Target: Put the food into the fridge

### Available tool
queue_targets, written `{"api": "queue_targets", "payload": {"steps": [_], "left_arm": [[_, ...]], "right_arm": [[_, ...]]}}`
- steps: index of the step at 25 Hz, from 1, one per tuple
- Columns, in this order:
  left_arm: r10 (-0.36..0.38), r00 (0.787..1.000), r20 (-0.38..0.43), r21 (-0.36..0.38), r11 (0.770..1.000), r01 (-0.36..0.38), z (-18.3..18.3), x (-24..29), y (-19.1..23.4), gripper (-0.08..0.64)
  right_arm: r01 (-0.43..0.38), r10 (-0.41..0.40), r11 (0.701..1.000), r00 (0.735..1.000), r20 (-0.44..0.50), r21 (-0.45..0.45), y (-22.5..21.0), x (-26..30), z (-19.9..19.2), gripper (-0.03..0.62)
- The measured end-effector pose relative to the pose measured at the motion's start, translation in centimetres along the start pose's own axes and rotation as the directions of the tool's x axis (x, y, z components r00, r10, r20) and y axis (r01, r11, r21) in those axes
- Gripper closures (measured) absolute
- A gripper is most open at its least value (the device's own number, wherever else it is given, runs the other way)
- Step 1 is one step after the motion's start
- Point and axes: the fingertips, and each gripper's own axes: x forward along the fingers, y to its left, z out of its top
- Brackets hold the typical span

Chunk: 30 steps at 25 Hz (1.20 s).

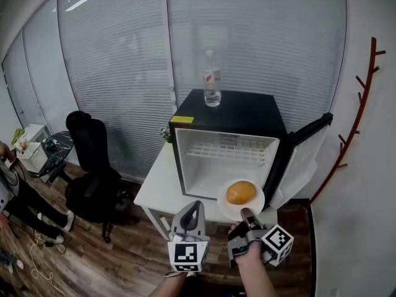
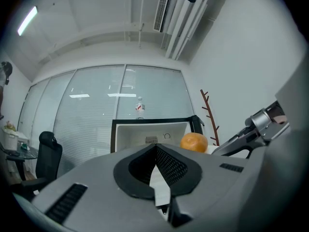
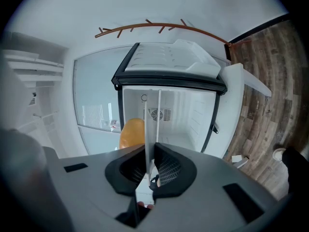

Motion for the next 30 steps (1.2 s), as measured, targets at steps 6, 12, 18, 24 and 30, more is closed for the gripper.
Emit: {"api": "queue_targets", "payload": {"steps": [6, 12, 18, 24, 30], "left_arm": [[-0.017, 1.0, 0.003, -0.034, 0.999, 0.017, -2.0, 4.2, 1.9, 0.534], [-0.041, 0.999, 0.009, -0.039, 0.998, 0.041, -2.5, 9.3, 4.9, 0.534], [-0.056, 0.998, 0.009, -0.044, 0.997, 0.056, -3.0, 13.7, 8.4, 0.534], [-0.061, 0.998, 0.005, -0.055, 0.997, 0.061, -4.1, 16.3, 11.8, 0.534], [-0.073, 0.997, 0.003, -0.054, 0.996, 0.073, -5.0, 17.6, 14.0, 0.534]], "right_arm": [[0.013, -0.013, 1.0, 1.0, 0.014, -0.008, -0.9, 3.7, 0.2, 0.551], [0.039, -0.038, 0.999, 0.999, 0.034, -0.032, -0.6, 9.2, 0.7, 0.551], [0.061, -0.059, 0.998, 0.998, 0.032, -0.036, -0.2, 15.3, -0.3, 0.551], [0.085, -0.084, 0.996, 0.996, 0.026, -0.03, -0.8, 20.3, -2.0, 0.551], [0.1, -0.099, 0.995, 0.995, 0.032, -0.025, -1.0, 24.2, -3.0, 0.551]]}}
